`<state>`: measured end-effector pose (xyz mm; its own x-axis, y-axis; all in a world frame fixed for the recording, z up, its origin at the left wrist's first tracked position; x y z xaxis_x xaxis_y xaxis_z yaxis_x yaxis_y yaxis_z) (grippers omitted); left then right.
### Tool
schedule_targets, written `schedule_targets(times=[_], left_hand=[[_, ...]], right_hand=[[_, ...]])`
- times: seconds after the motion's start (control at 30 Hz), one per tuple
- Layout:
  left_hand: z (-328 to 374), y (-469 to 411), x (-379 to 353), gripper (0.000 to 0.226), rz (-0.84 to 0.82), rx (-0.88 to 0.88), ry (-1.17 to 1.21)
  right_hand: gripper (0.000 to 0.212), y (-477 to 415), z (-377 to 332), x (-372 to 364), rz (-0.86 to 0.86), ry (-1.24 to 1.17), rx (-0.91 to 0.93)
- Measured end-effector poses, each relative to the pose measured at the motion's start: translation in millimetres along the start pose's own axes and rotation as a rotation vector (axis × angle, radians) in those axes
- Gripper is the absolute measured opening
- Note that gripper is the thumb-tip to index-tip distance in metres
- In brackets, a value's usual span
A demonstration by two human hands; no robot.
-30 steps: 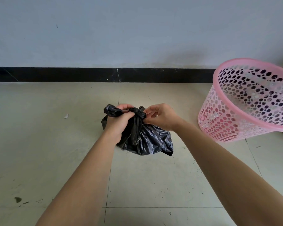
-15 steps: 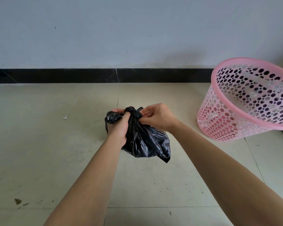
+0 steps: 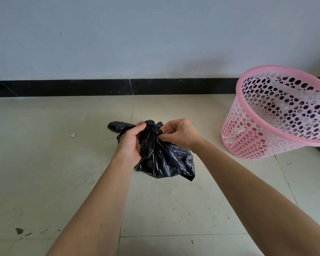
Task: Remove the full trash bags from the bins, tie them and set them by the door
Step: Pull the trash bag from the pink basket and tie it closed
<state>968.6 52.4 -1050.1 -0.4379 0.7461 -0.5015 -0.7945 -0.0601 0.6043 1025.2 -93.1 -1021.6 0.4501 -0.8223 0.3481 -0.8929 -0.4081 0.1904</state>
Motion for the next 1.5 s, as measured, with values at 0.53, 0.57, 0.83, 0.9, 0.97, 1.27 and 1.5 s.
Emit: schedule_targets(times=[0.53, 0.57, 0.83, 0.9, 0.97, 1.27, 1.5], left_hand=[[8.6, -0.5, 6.9, 0.02, 0.081, -0.216, -0.238], [10.2, 0.3, 4.1, 0.021, 0.067, -0.235, -0.259], [40.6, 5.2, -1.6, 0.016, 0.068, -0.383, -0.361], [45.7, 4.8, -2.1, 0.018, 0.094, -0.421, -0.4], [47.7, 3.3, 2.1, 0.018, 0.137, -0.441, -0.413], [9.7, -11.6, 48.1, 0.018, 0.337, -0.285, -0.425], [-25.4, -30.1, 59.6, 0.046, 0.614, -0.221, -0.71]], right_hand=[[0.033, 0.6, 10.9, 7.9, -0.054, -0.194, -0.163], [0.036, 1.9, 7.4, 7.5, -0.069, -0.167, -0.149], [0.021, -4.0, -14.9, 30.7, 0.14, 0.282, 0.105], [0.021, -1.3, -29.8, 33.8, 0.217, 0.553, 0.292], [0.02, 5.6, -35.7, 31.9, 0.254, 0.806, 0.47], [0.021, 11.0, 45.9, 38.1, 0.191, 1.071, 0.257], [0.052, 14.7, 120.3, 6.2, 0.227, 0.372, -0.27]])
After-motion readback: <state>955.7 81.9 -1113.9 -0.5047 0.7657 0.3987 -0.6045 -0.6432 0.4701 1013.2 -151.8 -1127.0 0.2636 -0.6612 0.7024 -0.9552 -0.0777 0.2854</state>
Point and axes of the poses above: each hand's wrist, its own y-axis away from the middle knuckle, its own x-axis out of the back of the hand, z = x × y, the point moved 7 cm from there along -y, towards the middle knuckle, and after that the axes turned 2 degrees about x, right-handed, at the moved point
